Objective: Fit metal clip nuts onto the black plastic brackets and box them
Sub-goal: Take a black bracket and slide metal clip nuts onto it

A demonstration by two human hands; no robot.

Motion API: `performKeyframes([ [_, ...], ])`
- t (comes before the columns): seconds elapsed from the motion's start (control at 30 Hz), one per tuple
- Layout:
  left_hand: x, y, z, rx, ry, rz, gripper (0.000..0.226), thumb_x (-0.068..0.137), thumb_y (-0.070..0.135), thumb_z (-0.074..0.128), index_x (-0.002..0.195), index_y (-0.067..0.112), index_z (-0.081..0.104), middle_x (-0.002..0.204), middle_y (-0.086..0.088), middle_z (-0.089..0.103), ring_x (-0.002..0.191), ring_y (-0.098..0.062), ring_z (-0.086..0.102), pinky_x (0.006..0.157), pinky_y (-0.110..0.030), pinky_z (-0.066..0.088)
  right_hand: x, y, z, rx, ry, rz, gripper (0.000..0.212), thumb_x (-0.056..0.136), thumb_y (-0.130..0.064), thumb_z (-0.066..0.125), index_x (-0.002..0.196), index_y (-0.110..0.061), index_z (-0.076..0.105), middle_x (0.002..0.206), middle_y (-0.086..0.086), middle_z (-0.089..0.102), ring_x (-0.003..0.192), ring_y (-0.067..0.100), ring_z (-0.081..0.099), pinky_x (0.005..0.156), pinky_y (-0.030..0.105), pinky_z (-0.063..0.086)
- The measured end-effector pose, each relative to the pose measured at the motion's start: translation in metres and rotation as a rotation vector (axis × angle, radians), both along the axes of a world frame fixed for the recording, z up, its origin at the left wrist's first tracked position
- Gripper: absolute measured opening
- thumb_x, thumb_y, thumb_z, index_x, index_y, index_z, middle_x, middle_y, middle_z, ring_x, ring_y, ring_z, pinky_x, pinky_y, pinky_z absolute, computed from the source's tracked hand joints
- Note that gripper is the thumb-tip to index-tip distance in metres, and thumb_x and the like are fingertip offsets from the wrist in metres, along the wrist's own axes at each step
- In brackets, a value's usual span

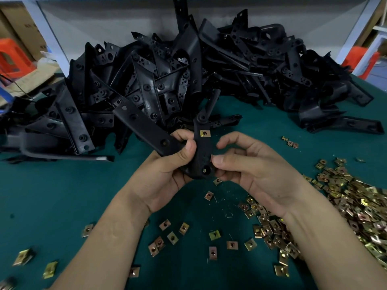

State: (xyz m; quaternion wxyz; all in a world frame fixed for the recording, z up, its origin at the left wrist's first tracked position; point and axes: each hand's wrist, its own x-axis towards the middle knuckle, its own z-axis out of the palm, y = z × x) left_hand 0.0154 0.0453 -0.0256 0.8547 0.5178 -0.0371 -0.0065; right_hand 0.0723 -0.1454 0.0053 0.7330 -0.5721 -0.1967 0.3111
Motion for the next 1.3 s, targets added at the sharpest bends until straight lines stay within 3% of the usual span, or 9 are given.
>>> performKeyframes([
  [0.17, -0.001, -0.003, 0.002, -0.009, 0.001, -0.004, 0.014, 0.086, 0.034, 0.072, 0.085, 0.021, 0.066, 0.096, 0.0, 0.073, 0.087, -0.017, 0.07, 0.075, -0.034, 0.06, -0.002, 0.0, 0.0, -0.057, -0.042, 0.07, 0.029, 0.071, -0.008, 0.078, 0.095, -0.013, 0.061, 0.07, 0.004, 0.066, 0.066, 0.016, 0.065, 0.066, 0.025, 0.055],
  [0.4, 0.001, -0.007, 0.002, -0.055, -0.003, 0.029, 0.012, 0.084, 0.031, 0.071, 0.082, 0.021, 0.064, 0.102, -0.001, 0.074, 0.094, -0.017, 0.072, 0.075, -0.031, 0.06, -0.003, 0.009, -0.008, 0.063, 0.035, -0.037, 0.028, 0.07, -0.008, 0.079, 0.089, -0.017, 0.061, 0.068, 0.002, 0.065, 0.072, 0.018, 0.063, 0.075, 0.031, 0.051],
  [0.47, 0.002, -0.01, 0.0, -0.041, 0.009, -0.006, 0.012, 0.09, 0.029, 0.069, 0.085, 0.019, 0.062, 0.109, -0.003, 0.075, 0.104, -0.021, 0.071, 0.082, -0.035, 0.06, -0.004, 0.01, -0.009, 0.04, 0.017, -0.037, 0.024, 0.07, -0.009, 0.079, 0.086, -0.018, 0.064, 0.07, 0.003, 0.062, 0.077, 0.021, 0.059, 0.082, 0.038, 0.046],
  [0.57, 0.003, -0.01, -0.001, -0.042, 0.024, -0.013, 0.014, 0.09, 0.031, 0.067, 0.089, 0.019, 0.059, 0.114, -0.004, 0.073, 0.115, -0.026, 0.065, 0.097, -0.043, 0.056, -0.006, 0.012, -0.009, 0.065, 0.005, -0.044, 0.023, 0.071, -0.008, 0.078, 0.086, -0.018, 0.065, 0.07, 0.002, 0.061, 0.074, 0.018, 0.058, 0.079, 0.036, 0.045],
  [0.7, 0.003, -0.007, -0.001, -0.02, -0.006, 0.014, 0.012, 0.089, 0.03, 0.068, 0.086, 0.021, 0.061, 0.116, -0.007, 0.073, 0.111, -0.027, 0.068, 0.09, -0.04, 0.059, -0.006, 0.012, -0.011, 0.041, -0.032, -0.052, 0.028, 0.073, -0.01, 0.079, 0.097, -0.016, 0.066, 0.071, 0.001, 0.064, 0.077, 0.019, 0.061, 0.084, 0.04, 0.046],
  [0.87, 0.005, -0.005, -0.001, 0.07, -0.037, 0.145, 0.012, 0.086, 0.03, 0.069, 0.082, 0.021, 0.064, 0.098, -0.006, 0.074, 0.091, -0.02, 0.071, 0.079, -0.032, 0.059, -0.008, 0.011, -0.009, -0.114, -0.255, -0.132, 0.027, 0.083, -0.013, 0.08, 0.106, -0.023, 0.07, 0.09, -0.001, 0.074, 0.086, 0.013, 0.071, 0.076, 0.023, 0.054],
  [1.07, 0.004, -0.008, -0.001, 0.224, -0.08, 0.221, 0.012, 0.092, 0.024, 0.066, 0.086, 0.014, 0.062, 0.083, 0.003, 0.067, 0.082, -0.011, 0.066, 0.073, -0.023, 0.055, -0.012, 0.018, -0.011, -0.265, -0.523, -0.372, 0.03, 0.076, -0.024, 0.087, 0.102, -0.031, 0.073, 0.1, -0.01, 0.072, 0.087, 0.007, 0.07, 0.073, 0.021, 0.057],
  [1.2, 0.002, -0.006, 0.004, 0.259, -0.085, 0.213, 0.007, 0.088, 0.025, 0.071, 0.094, 0.022, 0.069, 0.093, 0.002, 0.07, 0.09, -0.012, 0.069, 0.075, -0.021, 0.055, -0.011, 0.017, -0.004, -0.315, -0.618, -0.474, 0.03, 0.075, -0.023, 0.085, 0.099, -0.036, 0.073, 0.103, -0.017, 0.064, 0.085, 0.002, 0.07, 0.07, 0.018, 0.055],
  [1.3, 0.0, 0.001, 0.013, 0.201, -0.103, 0.272, 0.025, 0.087, 0.023, 0.074, 0.111, 0.022, 0.07, 0.113, -0.005, 0.073, 0.112, -0.022, 0.07, 0.088, -0.033, 0.059, -0.01, 0.001, 0.011, -0.374, -0.721, -0.538, 0.03, 0.076, -0.026, 0.083, 0.1, -0.039, 0.071, 0.103, -0.02, 0.06, 0.085, -0.001, 0.069, 0.071, 0.017, 0.055],
])
